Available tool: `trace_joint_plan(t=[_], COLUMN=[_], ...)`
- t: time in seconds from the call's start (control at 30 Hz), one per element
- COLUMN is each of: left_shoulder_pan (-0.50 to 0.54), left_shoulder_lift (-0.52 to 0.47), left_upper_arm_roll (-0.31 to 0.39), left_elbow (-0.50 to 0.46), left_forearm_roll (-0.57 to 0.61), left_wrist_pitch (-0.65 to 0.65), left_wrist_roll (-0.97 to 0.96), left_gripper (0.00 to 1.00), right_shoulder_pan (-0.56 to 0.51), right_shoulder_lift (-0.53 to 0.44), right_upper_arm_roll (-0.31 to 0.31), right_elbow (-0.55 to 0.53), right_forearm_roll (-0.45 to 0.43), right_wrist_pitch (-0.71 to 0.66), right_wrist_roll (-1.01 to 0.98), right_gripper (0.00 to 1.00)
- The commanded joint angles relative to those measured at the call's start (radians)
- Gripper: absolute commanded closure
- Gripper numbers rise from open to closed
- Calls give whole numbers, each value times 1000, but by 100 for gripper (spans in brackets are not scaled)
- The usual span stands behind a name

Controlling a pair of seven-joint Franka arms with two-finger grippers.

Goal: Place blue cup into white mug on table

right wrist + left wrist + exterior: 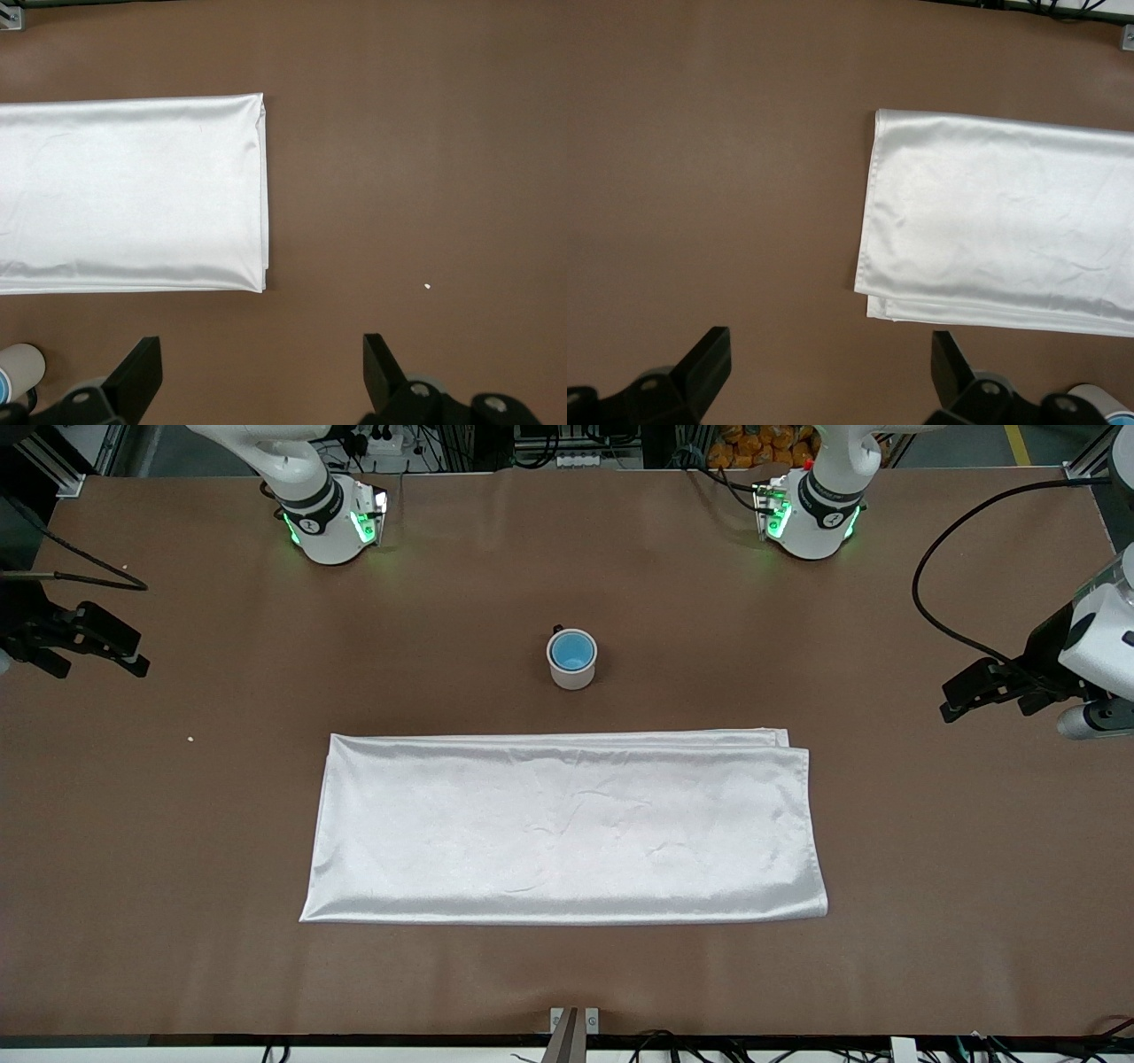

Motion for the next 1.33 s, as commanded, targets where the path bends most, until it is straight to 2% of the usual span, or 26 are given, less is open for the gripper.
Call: trace_joint_plan(t=[0.0, 1.3], left_shoulder_pan=[-7, 2], left_shoulder_lift=[-36, -58], left_upper_arm_roll=[11, 34], left_elbow=[-16, -15], left_forearm_roll=[-10, 5], left_wrist_pitch=[-25, -90], left_wrist_roll=[-3, 92], left_gripper=[0, 0], right_shoulder_pan=[-10, -8], right_shoulder_lift=[-20, -18], right_upper_arm_roll=[6, 6], right_elbow=[-20, -23], right_forearm_roll=[19, 19], right_wrist_pitch=[-1, 0], right_wrist_roll=[8, 8], right_gripper=[0, 0])
